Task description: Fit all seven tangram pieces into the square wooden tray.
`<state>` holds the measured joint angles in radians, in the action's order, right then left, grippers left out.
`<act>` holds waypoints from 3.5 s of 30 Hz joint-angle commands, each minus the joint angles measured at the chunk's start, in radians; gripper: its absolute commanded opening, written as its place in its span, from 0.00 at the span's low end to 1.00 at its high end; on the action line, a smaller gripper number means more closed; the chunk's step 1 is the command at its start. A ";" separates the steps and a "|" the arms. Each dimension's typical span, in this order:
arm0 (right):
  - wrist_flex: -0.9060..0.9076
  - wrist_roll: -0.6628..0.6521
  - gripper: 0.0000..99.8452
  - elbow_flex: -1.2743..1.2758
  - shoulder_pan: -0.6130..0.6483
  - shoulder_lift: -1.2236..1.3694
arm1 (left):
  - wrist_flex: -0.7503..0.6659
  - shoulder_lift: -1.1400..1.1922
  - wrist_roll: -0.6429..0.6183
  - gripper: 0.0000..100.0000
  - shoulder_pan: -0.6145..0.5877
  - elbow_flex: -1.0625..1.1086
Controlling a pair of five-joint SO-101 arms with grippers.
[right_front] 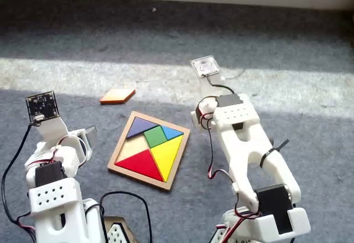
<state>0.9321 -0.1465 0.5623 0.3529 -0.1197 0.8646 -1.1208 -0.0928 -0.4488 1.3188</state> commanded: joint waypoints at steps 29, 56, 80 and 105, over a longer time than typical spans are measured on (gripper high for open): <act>0.090 0.350 0.24 -0.051 -0.280 -0.045 | -0.015 -0.010 0.008 0.29 -0.010 -0.005; 0.062 0.430 0.30 -0.234 -0.179 0.285 | -0.015 -0.010 0.008 0.29 -0.004 -0.005; 0.070 0.423 0.22 -0.236 -0.171 0.364 | -0.032 -0.012 0.008 0.29 -0.004 0.005; 0.099 0.420 0.09 -0.239 -0.174 0.381 | -0.038 -0.010 0.008 0.29 -0.002 0.005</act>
<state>1.0242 0.2708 0.3353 0.1718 0.2486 0.8493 -1.1208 -0.0928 -0.4488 1.3357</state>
